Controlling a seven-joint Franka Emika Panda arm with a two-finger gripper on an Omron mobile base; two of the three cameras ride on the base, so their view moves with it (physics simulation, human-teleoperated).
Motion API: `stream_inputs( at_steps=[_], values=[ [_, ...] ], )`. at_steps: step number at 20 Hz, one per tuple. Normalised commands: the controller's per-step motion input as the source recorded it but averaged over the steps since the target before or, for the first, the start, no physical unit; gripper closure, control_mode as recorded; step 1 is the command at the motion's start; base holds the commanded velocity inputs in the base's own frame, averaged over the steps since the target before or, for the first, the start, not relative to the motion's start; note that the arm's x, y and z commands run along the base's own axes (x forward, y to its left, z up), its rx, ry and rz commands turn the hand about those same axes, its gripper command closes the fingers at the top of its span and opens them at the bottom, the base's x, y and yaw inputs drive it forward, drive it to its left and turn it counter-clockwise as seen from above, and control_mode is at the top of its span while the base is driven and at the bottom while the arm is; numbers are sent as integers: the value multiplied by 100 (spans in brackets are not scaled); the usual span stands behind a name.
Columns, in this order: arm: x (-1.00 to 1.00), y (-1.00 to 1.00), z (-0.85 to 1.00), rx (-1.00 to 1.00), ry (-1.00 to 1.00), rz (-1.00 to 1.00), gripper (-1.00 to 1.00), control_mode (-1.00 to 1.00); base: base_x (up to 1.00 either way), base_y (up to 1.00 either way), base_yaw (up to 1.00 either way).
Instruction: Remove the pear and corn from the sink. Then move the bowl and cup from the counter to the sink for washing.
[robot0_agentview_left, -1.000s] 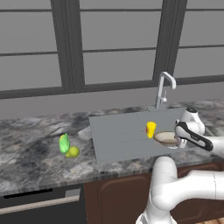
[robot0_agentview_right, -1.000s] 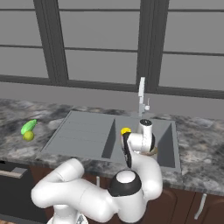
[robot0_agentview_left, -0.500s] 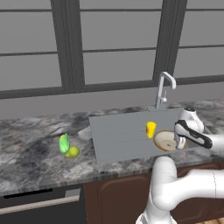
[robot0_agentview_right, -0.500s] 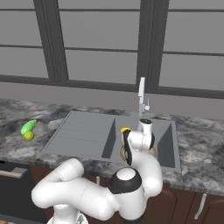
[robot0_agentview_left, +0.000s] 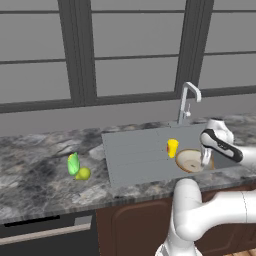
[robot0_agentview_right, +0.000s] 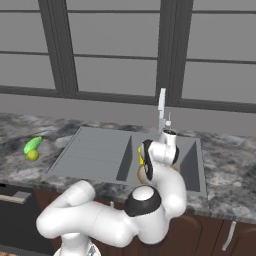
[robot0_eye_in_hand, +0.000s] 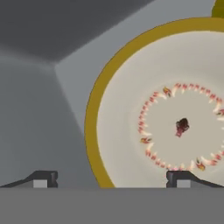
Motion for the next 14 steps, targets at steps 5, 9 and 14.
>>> stream_inputs(
  at_steps=[5, 9, 14],
  values=[
    [-31, 0, 28, 2, -5, -22, -100, -100, 0, 0, 0],
    [-31, 0, 36, 0, -11, -29, -100, -100, 0, 0, 0],
    [-28, 0, 48, 0, -21, -27, -100, -100, 0, 0, 0]
  ],
)
